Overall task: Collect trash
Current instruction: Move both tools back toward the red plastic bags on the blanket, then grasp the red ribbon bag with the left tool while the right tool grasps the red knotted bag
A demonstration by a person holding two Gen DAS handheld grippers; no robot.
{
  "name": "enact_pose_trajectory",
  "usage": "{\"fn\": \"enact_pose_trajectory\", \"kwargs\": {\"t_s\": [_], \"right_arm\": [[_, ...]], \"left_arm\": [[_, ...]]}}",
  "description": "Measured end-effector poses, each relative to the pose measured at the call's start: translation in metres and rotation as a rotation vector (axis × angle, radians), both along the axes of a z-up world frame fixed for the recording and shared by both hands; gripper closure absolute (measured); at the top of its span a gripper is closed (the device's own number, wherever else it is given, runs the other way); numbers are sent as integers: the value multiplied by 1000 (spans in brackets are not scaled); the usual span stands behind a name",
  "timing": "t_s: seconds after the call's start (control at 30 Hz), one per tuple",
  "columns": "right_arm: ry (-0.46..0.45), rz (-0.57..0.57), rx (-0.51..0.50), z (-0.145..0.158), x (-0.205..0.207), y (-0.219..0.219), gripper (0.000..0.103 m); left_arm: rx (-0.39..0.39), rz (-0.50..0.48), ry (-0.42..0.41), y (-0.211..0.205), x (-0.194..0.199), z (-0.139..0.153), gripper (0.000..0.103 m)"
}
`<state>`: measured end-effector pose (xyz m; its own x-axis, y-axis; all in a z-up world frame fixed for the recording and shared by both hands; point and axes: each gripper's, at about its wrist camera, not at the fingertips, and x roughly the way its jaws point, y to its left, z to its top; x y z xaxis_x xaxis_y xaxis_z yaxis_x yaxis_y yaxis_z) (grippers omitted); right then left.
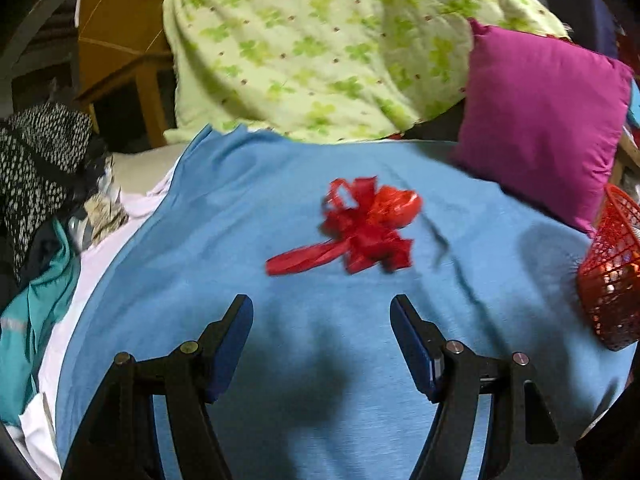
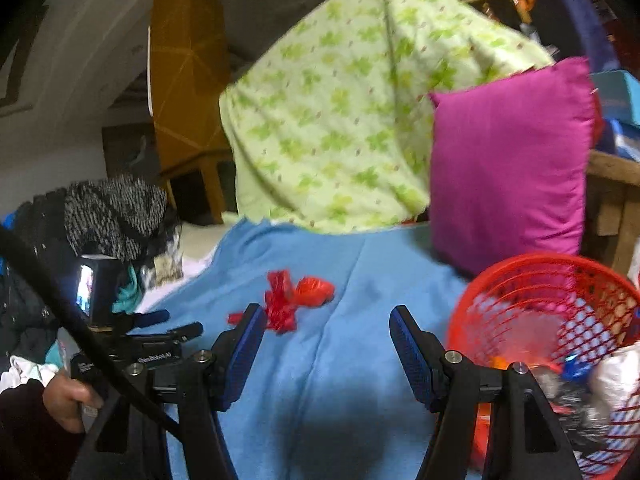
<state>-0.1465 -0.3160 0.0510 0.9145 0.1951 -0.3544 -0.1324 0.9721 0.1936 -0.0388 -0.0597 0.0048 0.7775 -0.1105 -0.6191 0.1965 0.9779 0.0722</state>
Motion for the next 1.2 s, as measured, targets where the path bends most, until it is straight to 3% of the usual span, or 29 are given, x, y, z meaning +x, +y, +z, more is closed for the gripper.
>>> {"fn": "enact_pose_trajectory", "kwargs": {"t_s": [0.27, 0.5, 0.73, 0.9, 0.97, 1.0, 1.03, 1.2], "right_arm": [[208, 45, -12, -26, 88, 33, 34], [294, -60, 64, -44, 132, 19, 34], [303, -87, 58, -48, 140, 19, 34], [291, -91, 114, -44, 170, 16, 34], [278, -84, 136, -41, 187, 15, 34], [274, -73, 155, -41, 196, 15, 34], [275, -56, 175, -42, 207, 16, 34], [346, 16, 197, -62, 265, 34, 35]], "left_arm": [[-94, 3, 45, 14, 36, -10, 31], [-188, -74, 103, -22, 88, -17, 26], [-237, -99, 220, -44, 147, -53, 26], [-262, -124, 264, -43, 165, -66, 26], [-269, -120, 278, -37, 170, -72, 33], [-294, -118, 292, -32, 172, -74, 48], [-305, -110, 300, -27, 174, -75, 53], [-301, -108, 329, -10, 173, -72, 59]]}}
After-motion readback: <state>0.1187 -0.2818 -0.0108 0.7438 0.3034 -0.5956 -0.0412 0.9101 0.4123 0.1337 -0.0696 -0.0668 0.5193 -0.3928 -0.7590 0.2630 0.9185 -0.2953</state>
